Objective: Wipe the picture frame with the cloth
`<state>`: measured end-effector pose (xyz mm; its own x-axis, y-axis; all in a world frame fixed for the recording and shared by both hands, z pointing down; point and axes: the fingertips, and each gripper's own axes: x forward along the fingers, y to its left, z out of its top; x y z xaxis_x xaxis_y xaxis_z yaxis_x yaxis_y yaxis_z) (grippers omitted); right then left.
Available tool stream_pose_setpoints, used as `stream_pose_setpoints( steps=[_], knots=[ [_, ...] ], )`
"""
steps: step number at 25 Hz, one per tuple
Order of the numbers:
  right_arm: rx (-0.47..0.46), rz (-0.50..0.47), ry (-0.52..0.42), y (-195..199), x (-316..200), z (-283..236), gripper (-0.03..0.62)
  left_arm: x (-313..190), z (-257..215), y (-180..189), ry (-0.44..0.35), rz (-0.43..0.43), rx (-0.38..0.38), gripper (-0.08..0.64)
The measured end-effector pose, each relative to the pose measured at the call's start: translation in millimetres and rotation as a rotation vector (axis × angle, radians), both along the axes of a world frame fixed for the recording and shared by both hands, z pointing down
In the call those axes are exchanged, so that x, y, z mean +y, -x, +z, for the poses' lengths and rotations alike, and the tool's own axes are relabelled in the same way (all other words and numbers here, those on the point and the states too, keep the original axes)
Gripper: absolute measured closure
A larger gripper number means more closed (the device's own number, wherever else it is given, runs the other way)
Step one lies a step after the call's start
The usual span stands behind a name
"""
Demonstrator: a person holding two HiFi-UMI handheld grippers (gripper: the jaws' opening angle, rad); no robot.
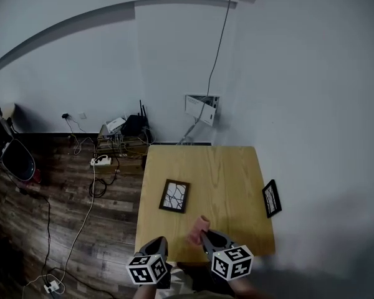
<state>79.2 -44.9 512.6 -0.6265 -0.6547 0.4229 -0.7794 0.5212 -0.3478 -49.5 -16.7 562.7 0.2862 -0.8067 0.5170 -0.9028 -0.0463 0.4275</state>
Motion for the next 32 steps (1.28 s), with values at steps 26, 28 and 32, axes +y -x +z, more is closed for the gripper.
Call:
stream_pose_setpoints(
  steps=[26, 28, 32],
  knots=[
    [-0.052, -0.039, -0.118, -50.2, 144.4, -40.4, 0.575, 142.3, -52.3, -62.5, -0.105, 0.021, 0.076, 0.557],
    [-0.062, -0.032, -0.119, -49.6, 148.3, -40.6, 0.575, 145.0, -54.1, -64.0, -0.107, 0.029, 0.075, 0.557],
    [-0.041, -0.035, -0.13, -44.5, 158.8, -38.6, 0.575, 153.2, -56.9, -61.9, -0.12, 0.039, 0.069, 0.557]
  ],
)
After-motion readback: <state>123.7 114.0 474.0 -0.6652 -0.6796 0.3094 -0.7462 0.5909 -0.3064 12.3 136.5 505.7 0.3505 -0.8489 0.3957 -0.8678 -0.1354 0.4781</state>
